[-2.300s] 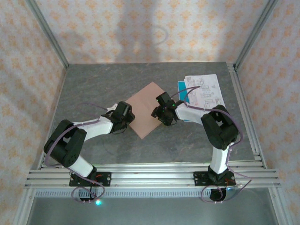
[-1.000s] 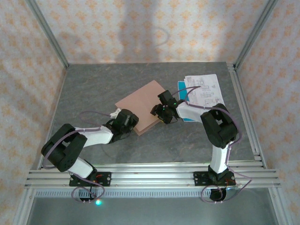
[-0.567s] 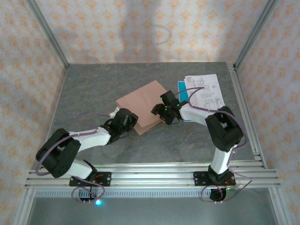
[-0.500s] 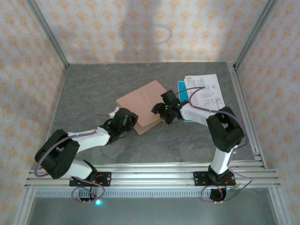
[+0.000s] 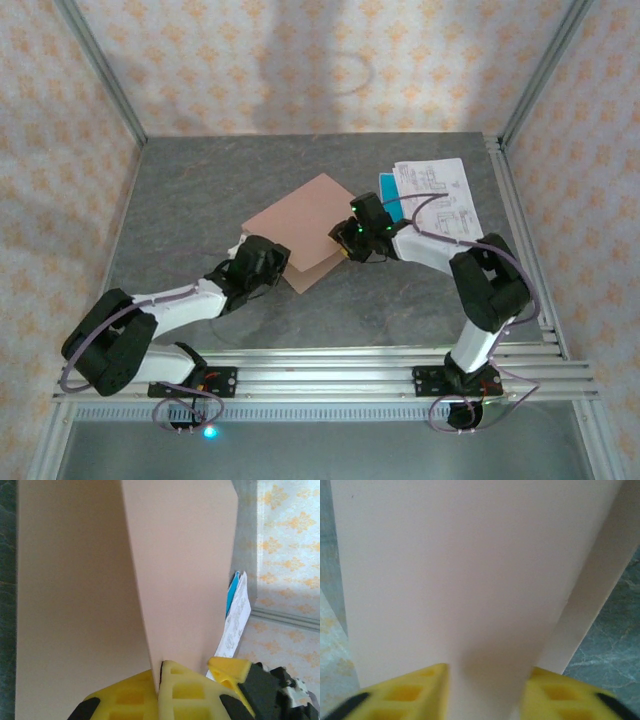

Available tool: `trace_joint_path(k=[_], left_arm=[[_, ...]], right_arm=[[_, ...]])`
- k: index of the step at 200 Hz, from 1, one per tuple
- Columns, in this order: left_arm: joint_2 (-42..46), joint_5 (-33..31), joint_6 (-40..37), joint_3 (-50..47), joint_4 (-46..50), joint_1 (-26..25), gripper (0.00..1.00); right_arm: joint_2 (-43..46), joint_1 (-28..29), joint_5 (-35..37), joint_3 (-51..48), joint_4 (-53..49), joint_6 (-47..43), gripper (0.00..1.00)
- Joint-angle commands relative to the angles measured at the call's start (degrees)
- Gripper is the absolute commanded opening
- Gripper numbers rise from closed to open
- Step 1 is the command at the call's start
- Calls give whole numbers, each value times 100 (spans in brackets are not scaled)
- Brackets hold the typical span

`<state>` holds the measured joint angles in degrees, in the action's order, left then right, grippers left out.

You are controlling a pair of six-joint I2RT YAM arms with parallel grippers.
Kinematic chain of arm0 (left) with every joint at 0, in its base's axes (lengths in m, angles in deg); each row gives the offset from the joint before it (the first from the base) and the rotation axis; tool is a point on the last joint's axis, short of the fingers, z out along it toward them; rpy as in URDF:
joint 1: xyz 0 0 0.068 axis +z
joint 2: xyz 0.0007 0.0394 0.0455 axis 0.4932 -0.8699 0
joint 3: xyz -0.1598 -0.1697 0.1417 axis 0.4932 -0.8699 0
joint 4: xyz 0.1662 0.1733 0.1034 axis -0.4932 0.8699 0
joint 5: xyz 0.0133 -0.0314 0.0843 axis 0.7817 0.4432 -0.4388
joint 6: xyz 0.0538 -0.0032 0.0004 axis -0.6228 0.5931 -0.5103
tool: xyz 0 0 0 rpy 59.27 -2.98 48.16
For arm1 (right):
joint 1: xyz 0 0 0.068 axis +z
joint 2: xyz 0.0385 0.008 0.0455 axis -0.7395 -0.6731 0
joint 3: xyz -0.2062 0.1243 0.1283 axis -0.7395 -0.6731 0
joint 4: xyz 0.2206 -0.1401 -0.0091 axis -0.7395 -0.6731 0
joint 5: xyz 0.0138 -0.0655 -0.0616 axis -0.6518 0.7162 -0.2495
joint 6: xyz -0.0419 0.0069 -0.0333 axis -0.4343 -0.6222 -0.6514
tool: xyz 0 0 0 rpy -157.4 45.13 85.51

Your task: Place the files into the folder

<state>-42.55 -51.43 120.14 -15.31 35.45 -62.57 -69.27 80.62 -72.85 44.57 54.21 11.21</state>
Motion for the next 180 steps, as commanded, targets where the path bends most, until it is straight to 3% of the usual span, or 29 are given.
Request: trace_joint_path(k=[1,20,43,61,73,81,105,136,180], left_arm=[[261,39,1,-96,327,-46,0],[371,74,-100,-75,506,-44,0],[555,163,-397,148,1143,-40,0],[756,169,-1061,612,2272,-49,35],[860,66,-1765,1073,3162,-59,51],[891,-36,-2315,1400,3688,-88,56],[814,-19,-4056,2245,4665,-175,59],[367,-525,-5922,3429,5729,-769,62],[-411,-2121,-7086,4409,6396,-1676,72]], right_arm=[[246,-43,165,103,181,156,21],[231,-40,213,232,12,223,0],[251,-32,274,453,-332,225,0],[282,-11,423,726,-901,71,0],[309,12,528,919,-1238,-60,0],[303,21,576,1081,-1494,-165,0],[86,82,708,1783,-2407,-619,0],[-213,137,672,2588,-3186,-1008,0],[-370,179,526,3211,-3642,-1238,0]])
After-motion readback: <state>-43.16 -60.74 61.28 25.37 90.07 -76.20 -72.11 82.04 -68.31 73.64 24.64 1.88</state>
